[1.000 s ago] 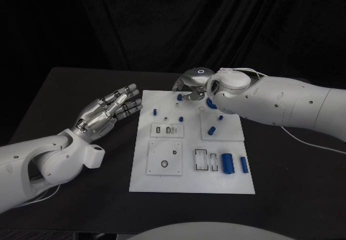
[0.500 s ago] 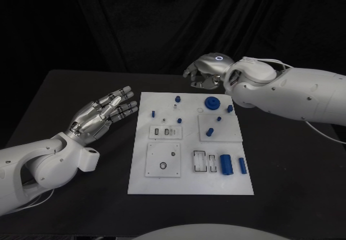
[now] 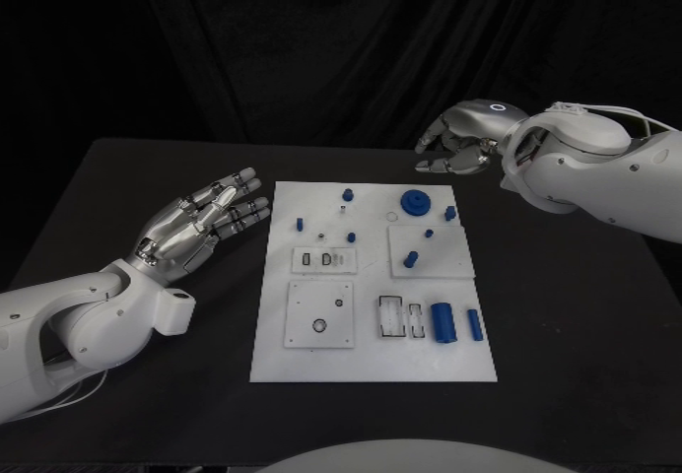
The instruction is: Assemble the parts on the task board
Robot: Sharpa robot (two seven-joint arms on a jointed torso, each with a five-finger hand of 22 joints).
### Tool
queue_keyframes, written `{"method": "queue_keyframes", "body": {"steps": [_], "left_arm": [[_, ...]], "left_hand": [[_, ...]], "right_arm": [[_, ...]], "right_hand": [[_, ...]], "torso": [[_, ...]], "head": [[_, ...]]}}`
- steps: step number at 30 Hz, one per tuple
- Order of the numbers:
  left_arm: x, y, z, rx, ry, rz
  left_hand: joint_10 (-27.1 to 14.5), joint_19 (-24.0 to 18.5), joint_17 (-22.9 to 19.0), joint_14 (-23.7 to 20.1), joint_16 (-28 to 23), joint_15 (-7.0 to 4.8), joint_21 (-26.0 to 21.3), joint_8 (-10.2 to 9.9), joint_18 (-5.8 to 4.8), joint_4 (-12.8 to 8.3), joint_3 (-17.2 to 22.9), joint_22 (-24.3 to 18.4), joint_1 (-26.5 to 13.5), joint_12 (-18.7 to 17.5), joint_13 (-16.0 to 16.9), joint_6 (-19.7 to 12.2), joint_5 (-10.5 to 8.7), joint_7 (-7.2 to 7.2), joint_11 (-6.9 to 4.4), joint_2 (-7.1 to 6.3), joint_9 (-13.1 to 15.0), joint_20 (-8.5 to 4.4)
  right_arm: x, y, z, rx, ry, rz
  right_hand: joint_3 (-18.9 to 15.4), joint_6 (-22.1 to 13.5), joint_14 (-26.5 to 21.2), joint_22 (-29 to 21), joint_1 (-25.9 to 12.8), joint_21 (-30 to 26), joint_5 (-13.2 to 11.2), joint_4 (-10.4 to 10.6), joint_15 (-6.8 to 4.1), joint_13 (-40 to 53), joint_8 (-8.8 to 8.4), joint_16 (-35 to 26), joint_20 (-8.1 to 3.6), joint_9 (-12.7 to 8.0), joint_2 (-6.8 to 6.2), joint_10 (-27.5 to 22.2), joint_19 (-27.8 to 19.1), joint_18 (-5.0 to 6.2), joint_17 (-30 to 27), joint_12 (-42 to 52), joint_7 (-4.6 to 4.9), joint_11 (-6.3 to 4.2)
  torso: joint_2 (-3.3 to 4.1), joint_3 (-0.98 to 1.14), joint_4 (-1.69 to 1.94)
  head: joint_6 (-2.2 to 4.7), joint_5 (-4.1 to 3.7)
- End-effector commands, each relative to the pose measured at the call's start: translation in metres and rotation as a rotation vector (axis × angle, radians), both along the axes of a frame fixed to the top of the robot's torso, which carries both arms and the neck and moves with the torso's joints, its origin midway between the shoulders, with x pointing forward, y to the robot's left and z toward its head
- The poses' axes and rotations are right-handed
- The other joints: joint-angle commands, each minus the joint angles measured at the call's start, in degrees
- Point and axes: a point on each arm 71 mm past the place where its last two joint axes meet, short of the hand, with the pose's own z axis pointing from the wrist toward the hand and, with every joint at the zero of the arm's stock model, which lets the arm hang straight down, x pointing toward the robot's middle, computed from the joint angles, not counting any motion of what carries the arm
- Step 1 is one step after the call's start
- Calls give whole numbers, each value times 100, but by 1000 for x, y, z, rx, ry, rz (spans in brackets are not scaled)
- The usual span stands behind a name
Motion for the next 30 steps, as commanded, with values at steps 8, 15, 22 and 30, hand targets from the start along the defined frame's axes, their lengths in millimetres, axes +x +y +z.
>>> {"method": "queue_keyframes", "body": {"steps": [8,15,22,30], "left_arm": [[2,-1,3,-36,-21,2],[2,-1,2,-35,-19,-1],[3,-1,2,-35,-18,-2],[4,-2,1,-36,-17,-7]], "left_hand": [[17,44,9,64,47,-5,33,26,-113,-18,32,3,47,15,5,29,26,11,32,-17,6,7],[22,49,11,75,56,-3,35,22,-114,-20,40,4,48,20,7,12,31,13,36,-10,3,7],[22,50,12,82,61,-2,35,20,-115,-20,46,4,48,19,7,7,33,18,39,-6,2,7],[23,54,11,80,61,1,37,20,-118,-21,54,4,47,21,8,13,34,39,42,-3,3,6]], "right_arm": [[-1,-18,-37,-117,121,-134],[-2,-15,-50,-128,117,-127],[-1,-11,-54,-138,89,-108],[0,-6,-57,-132,70,-84]], "right_hand": [[-103,-400,594,725,-32,-132,-138,-36,30,1505,-83,16,20,-107,-29,615,-129,14,1505,14,-36,-6],[-144,-471,594,1181,98,471,-27,-221,28,1505,-49,16,15,-139,7,615,436,-157,1505,14,-35,-13],[-132,-716,594,1177,219,442,73,-355,8,1505,-76,16,4,-193,4,615,406,-145,1505,14,-78,-43],[-107,-668,594,1190,284,447,260,-430,9,1505,-18,16,2,-161,21,615,413,-148,1505,14,-54,-33]], "torso": [[8,6,-40],[8,9,-18],[6,-4,-11],[0,-7,-15]], "head": [[-7,43],[10,19],[6,15],[3,40]]}}
